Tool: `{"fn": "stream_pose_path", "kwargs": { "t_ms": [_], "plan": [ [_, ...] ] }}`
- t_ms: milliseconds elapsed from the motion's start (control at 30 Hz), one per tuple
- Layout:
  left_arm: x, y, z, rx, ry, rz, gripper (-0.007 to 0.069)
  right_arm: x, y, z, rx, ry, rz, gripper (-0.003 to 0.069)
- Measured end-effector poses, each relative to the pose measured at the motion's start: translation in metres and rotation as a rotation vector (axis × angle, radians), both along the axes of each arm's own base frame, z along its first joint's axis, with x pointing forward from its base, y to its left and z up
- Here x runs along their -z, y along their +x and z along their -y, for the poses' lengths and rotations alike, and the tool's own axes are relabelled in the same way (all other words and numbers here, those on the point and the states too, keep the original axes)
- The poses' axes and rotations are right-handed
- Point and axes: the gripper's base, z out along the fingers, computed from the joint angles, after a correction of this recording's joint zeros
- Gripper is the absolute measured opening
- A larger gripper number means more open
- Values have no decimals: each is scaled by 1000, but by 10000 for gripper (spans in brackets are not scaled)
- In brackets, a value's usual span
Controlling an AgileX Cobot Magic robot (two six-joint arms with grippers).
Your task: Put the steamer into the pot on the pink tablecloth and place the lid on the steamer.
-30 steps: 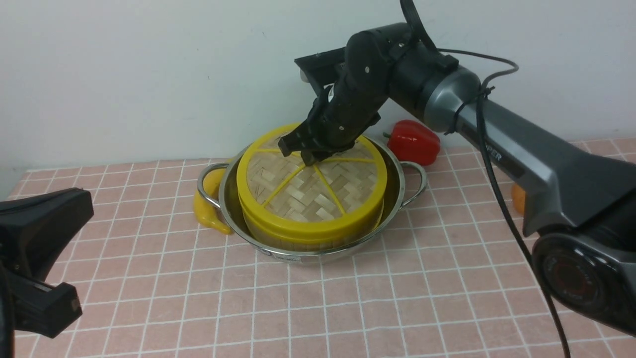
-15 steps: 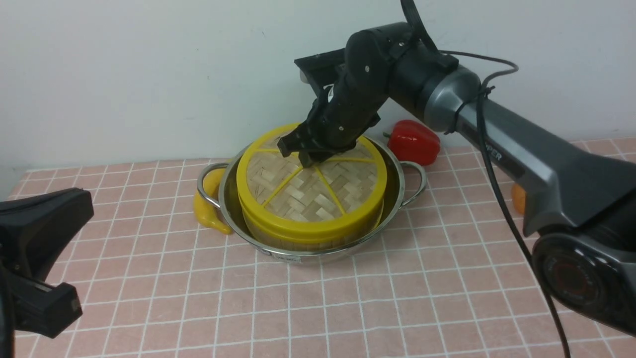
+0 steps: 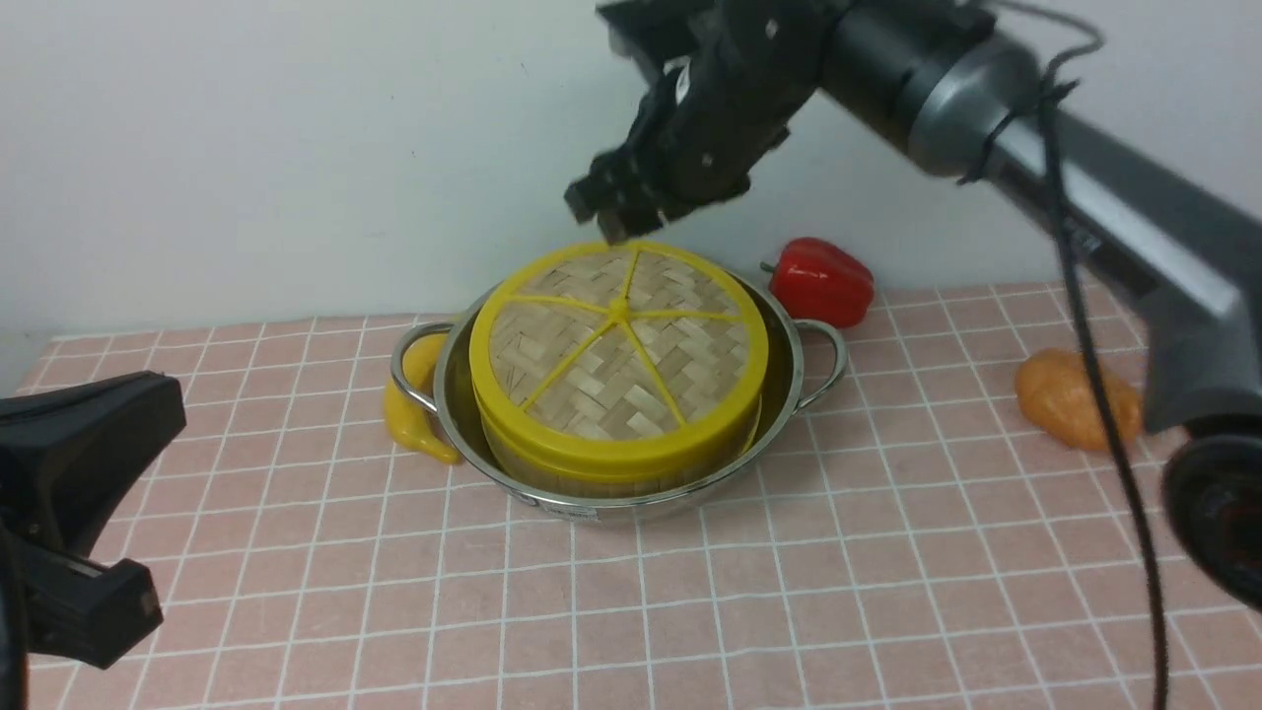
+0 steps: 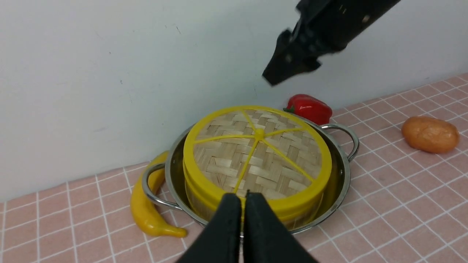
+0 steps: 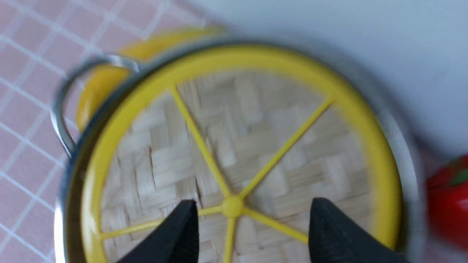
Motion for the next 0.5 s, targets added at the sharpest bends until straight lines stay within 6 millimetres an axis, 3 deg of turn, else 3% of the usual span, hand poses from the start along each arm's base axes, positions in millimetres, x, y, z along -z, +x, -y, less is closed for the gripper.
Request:
{"fn": "stream_pose_path", "kwargs": {
  "t_ms": [67, 100, 200, 267, 300, 333, 400, 500],
  "plan": [
    [-2, 1, -1, -8, -5, 17, 12, -39, -15, 14, 17, 6, 92, 374],
    [-2, 1, -1, -9, -6, 22, 12, -50, -19, 18, 21, 10, 115, 365],
    [-6, 2, -2, -28, -17, 65, 22, -137, -71, 58, 47, 71, 307, 238],
    [-7, 3, -2, -33, -20, 76, 22, -159, -89, 70, 48, 89, 360, 192],
    [-8, 3, -3, -38, -23, 87, 22, -179, -109, 83, 45, 104, 407, 117],
    [-8, 3, -3, -39, -22, 89, 22, -181, -112, 85, 45, 104, 413, 107],
    [-9, 3, -3, -43, -25, 99, 22, -201, -145, 107, 39, 112, 453, 1],
    [-9, 3, -3, -44, -26, 101, 31, -201, -172, 125, 31, 88, 438, -15]
  ]
}}
